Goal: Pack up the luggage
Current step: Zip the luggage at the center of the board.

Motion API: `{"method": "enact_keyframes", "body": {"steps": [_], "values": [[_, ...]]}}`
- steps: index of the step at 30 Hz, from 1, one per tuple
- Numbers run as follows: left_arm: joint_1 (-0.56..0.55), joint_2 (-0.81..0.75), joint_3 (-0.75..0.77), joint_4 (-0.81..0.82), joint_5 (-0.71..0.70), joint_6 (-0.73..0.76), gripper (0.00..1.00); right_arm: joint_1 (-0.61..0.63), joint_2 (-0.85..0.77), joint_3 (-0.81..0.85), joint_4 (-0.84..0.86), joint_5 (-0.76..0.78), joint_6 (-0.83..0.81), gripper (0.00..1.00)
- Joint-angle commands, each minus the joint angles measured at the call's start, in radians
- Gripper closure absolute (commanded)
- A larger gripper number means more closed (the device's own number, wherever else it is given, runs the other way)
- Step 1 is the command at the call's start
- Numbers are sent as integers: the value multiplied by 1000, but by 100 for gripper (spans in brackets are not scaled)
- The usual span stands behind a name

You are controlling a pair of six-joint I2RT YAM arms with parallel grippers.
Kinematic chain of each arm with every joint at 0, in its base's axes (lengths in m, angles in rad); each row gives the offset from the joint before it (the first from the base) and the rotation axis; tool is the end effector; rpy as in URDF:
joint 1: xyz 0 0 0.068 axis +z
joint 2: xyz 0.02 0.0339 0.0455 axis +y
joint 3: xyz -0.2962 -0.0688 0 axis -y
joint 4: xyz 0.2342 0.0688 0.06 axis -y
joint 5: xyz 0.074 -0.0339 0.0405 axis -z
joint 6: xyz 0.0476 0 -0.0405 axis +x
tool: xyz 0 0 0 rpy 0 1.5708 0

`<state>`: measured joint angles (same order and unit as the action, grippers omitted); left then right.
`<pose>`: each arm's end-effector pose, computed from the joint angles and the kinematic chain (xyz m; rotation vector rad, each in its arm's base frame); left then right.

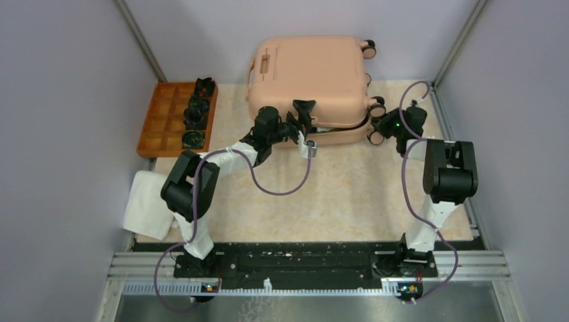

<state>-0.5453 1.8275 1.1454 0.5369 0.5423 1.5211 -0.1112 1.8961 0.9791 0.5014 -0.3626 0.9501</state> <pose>0.3535 -0.2432 0.2823 1.6251 0.5059 0.2642 0.4125 -0.0291 0.1969 0.8291 1.8985 0.8904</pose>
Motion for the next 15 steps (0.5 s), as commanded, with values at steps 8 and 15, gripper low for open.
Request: {"method": "enact_keyframes", "body": {"steps": [8, 15], "values": [[123, -140, 58, 370, -266, 142, 1, 295, 59, -117, 256, -124, 84, 92], [142, -222, -20, 330, -270, 137, 1, 480, 66, -258, 482, -99, 160, 90]]}}
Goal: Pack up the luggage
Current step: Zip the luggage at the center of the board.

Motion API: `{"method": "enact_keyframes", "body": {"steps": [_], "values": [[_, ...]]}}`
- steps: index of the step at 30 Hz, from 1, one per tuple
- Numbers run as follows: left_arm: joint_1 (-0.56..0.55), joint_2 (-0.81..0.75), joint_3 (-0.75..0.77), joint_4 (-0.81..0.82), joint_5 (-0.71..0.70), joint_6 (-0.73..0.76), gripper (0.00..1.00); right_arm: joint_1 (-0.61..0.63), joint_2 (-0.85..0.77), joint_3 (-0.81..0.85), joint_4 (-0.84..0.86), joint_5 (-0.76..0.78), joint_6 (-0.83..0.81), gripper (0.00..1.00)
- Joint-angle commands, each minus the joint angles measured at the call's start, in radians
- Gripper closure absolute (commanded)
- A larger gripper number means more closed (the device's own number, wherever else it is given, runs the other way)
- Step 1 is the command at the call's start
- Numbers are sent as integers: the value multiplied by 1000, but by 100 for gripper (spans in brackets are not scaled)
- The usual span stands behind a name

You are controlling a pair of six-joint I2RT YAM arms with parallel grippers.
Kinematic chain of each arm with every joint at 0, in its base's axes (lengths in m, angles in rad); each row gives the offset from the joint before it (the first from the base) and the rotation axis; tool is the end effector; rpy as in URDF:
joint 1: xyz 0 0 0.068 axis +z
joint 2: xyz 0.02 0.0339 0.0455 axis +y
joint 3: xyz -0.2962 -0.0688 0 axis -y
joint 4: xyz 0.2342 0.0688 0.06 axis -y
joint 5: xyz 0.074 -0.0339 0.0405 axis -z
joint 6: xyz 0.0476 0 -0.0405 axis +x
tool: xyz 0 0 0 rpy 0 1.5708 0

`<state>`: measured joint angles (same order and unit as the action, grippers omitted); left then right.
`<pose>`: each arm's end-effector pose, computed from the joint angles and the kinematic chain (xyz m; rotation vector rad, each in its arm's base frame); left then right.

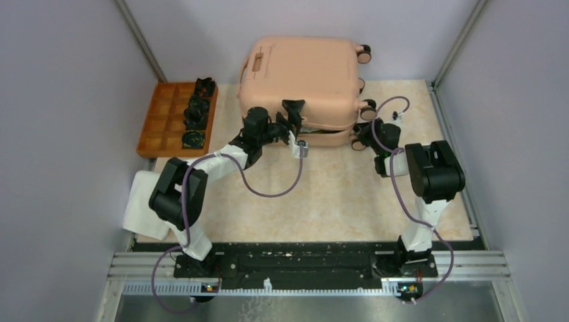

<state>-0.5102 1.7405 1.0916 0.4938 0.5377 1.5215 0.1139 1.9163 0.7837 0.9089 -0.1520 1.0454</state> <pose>0.3427 -0.2197 0.2940 1.6235 0.5441 0.2891 0.3887 0.0517 0.1787 0.7481 1.7447 0.9490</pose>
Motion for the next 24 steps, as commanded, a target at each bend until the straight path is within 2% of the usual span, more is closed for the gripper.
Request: {"method": "enact_keyframes", "body": {"steps": [1, 6, 9, 13, 14, 15, 16, 17, 18, 21, 22, 23, 24], "values": [[111, -161, 12, 353, -265, 131, 1, 270, 48, -70, 99, -313, 70, 89], [149, -330, -92, 186, -282, 68, 1, 303, 28, -91, 128, -323, 75, 88], [168, -422, -100, -18, -293, -19, 2, 331, -2, -88, 89, -336, 52, 84], [180, -543, -74, -368, -224, -117, 2, 380, -94, -144, 29, -332, -18, 77], [180, -567, -64, -440, -198, -155, 1, 383, -129, -178, 12, -321, -41, 72], [180, -591, -50, -528, -171, -187, 2, 385, -176, -213, -16, -305, -67, 63], [180, -614, -35, -604, -136, -219, 2, 386, -229, -247, -50, -286, -107, 37], [182, -636, -23, -663, -98, -258, 2, 385, -290, -274, -110, -254, -164, 6], [182, -657, -12, -712, -45, -288, 2, 385, -360, -292, -175, -211, -229, 2], [181, -697, 26, -860, 78, -362, 2, 385, -566, -294, -379, -32, -437, 1], [180, -703, 40, -896, 110, -379, 1, 383, -631, -282, -439, 62, -440, 1], [181, -705, 54, -906, 125, -411, 1, 384, -691, -265, -512, 240, -404, 1], [180, -704, 68, -905, 127, -449, 1, 372, -738, -232, -619, 308, -392, 1]]}}
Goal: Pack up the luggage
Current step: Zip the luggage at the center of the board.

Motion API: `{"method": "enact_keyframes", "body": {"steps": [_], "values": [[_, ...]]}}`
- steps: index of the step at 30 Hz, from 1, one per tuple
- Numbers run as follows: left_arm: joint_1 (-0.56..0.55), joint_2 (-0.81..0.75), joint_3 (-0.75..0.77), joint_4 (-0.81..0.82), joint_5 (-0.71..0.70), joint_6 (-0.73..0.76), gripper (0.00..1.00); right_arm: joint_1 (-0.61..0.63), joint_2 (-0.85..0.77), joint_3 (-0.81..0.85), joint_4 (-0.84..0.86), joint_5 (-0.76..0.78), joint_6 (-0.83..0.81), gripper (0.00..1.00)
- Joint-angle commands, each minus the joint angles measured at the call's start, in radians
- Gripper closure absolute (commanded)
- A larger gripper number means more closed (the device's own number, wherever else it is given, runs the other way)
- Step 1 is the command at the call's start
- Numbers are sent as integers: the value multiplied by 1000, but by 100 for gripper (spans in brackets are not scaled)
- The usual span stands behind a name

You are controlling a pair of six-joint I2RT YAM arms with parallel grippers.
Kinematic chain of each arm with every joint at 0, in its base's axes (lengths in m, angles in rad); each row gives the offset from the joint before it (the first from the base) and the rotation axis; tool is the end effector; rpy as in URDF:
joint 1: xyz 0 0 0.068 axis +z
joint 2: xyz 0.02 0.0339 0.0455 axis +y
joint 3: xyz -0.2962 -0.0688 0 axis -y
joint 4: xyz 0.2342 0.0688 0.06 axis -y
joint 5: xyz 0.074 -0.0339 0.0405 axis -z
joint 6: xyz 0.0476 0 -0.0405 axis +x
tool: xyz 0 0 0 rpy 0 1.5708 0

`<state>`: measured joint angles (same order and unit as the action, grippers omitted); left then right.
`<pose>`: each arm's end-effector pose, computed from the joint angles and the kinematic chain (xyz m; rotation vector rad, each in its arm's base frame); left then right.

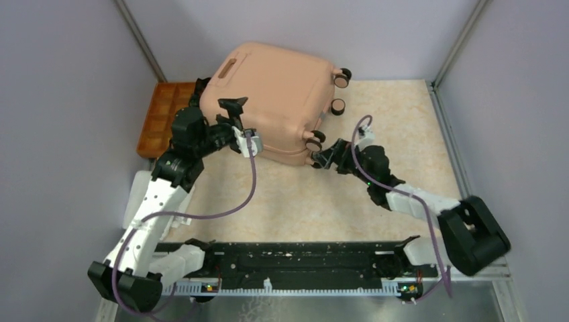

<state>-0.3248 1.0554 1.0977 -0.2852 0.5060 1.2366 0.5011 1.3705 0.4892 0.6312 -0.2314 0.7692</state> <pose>0.1990 -0.0913 0.4133 1.4844 0.9950 0.1968 0.2341 0.1407 0.2315 0.0863 1.9577 1.0819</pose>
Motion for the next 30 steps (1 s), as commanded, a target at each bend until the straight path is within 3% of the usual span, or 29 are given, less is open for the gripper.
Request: {"method": "enact_keyframes", "body": {"steps": [1, 4, 7, 9, 11, 13, 18, 22, 30], "values": [[-4, -9, 79, -120, 144, -200, 1, -27, -233, 84, -377, 419, -163, 1], [8, 61, 159, -109, 64, -298, 2, -59, -331, 108, -352, 361, -425, 4], [92, 150, 233, -105, 21, -395, 2, -80, -337, 158, -399, 340, -735, 16], [164, 229, 297, -131, 9, -450, 2, -91, -296, 169, -451, 265, -970, 13], [231, 312, 370, -197, 19, -471, 2, -92, -244, 175, -478, 262, -1104, 12], [271, 373, 412, -253, 10, -475, 2, -107, -212, 169, -469, 207, -1136, 12], [354, 426, 355, -205, -48, -514, 2, -141, -155, 144, -380, -117, -1140, 13], [464, 490, 404, -183, -17, -597, 2, -141, -69, 148, -281, -208, -1197, 24], [616, 598, 470, -141, -62, -597, 2, -137, 162, 221, -45, -266, -1180, 30]]}}
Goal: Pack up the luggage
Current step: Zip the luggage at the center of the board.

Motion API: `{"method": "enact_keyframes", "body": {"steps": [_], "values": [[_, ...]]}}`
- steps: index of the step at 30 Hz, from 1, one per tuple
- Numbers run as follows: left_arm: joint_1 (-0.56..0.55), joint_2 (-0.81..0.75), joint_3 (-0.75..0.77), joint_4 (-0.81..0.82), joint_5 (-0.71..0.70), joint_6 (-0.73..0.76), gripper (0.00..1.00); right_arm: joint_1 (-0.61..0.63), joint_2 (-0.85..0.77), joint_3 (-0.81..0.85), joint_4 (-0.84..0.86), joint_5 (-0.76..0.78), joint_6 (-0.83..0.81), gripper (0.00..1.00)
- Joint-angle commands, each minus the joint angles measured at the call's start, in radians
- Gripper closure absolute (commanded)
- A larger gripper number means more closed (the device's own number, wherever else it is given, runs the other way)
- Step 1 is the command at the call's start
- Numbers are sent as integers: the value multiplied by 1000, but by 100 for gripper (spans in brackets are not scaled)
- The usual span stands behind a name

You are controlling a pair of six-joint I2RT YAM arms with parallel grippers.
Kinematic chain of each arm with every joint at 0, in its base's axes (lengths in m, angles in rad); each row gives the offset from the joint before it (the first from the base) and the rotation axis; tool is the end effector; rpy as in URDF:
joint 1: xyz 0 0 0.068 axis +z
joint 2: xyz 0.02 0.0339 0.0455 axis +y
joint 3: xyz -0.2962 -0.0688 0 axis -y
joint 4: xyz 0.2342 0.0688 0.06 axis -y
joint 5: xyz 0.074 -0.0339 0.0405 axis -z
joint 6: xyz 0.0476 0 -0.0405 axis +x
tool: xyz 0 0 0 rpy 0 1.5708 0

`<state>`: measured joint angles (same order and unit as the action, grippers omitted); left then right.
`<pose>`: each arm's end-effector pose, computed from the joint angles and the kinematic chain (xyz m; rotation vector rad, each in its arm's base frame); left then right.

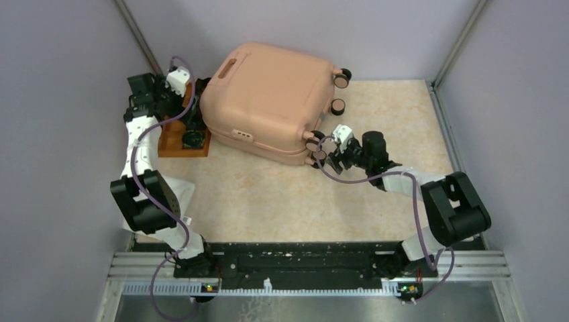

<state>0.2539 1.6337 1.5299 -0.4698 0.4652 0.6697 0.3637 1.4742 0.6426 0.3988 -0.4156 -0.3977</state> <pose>0.3690 0.0737 0.3813 0.6854 1.9615 0.0629 0.2738 0.1248 0.2264 -0.9775 1.7283 0.3934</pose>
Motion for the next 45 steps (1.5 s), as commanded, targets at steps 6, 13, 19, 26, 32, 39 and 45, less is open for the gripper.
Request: {"method": "enact_keyframes", "body": {"steps": [6, 13, 19, 26, 32, 39, 45], "values": [[42, 3, -65, 79, -11, -22, 3, 42, 147, 80, 348, 17, -67, 33], [42, 11, -121, 131, -24, -40, 3, 87, 205, 69, 522, 51, -61, 37], [44, 21, -112, 146, -35, -37, 3, 91, 244, 74, 535, 40, -90, 42], [42, 52, -96, 162, -39, -51, 3, 99, 253, 64, 558, -7, -103, 58], [45, 62, -121, 194, -58, -61, 2, 124, 249, -32, 723, 38, -115, 43], [44, 84, -95, 196, -61, -65, 3, 158, 295, -20, 772, 165, -246, 55], [44, 93, -111, 211, -79, -60, 4, 185, 301, -38, 802, 223, -329, 73]]}}
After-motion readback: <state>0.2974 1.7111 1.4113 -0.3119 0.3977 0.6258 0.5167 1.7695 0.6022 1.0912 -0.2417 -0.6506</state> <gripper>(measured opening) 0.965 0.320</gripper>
